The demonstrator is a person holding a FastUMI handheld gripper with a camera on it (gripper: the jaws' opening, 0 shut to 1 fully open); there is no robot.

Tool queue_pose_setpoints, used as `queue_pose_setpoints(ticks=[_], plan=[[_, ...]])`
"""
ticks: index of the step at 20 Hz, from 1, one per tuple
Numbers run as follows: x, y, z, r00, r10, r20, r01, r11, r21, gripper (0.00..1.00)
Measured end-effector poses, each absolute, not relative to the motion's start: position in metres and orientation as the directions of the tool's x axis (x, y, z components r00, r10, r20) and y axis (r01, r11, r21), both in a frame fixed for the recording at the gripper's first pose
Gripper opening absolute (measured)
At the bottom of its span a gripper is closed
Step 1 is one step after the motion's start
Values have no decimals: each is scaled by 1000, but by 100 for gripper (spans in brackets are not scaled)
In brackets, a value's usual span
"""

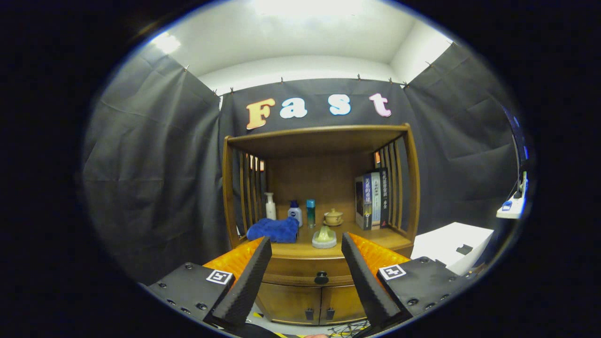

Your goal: Pull open the drawer, take out the items inside it, and place them on the countertop above the cabinet.

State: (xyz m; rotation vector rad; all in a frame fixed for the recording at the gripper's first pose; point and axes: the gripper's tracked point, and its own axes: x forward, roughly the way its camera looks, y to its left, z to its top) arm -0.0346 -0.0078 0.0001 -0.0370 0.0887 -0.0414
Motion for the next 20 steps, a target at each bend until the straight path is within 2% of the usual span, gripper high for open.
queue_pose_setpoints(ticks=[11,16,20], plan=[[-122,-28,27,986,-46,-158,32,995,-92,98],[-132,-8,21,985,-9,-171,-4,997,-73,98],[-134,-9,23,987,-21,-159,12,998,-57,97]])
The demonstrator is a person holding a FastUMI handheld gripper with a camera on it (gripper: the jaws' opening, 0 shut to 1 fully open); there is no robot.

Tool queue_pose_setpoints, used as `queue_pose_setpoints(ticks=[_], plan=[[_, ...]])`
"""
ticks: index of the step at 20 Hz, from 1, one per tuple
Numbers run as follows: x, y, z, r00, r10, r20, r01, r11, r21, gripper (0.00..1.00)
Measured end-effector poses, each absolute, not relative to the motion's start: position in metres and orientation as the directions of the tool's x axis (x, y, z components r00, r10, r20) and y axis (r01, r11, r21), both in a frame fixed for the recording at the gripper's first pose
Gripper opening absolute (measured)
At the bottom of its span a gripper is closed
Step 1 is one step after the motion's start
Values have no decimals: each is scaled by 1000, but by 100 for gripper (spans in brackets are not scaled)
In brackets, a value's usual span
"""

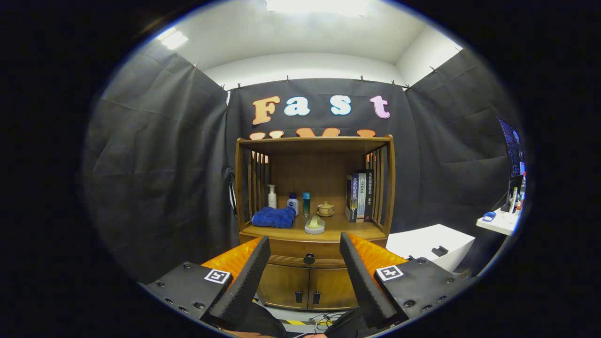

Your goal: Pull open the drawer, take out the items inside it, and place them on the countertop above the cabinet.

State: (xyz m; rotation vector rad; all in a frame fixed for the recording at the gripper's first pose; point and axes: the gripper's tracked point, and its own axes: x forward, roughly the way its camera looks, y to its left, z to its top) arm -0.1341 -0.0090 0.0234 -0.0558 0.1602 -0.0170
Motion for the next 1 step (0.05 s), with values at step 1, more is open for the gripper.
queue_pose_setpoints(ticks=[1], plan=[[-135,-7,24,987,-20,-158,13,999,-46,97]])
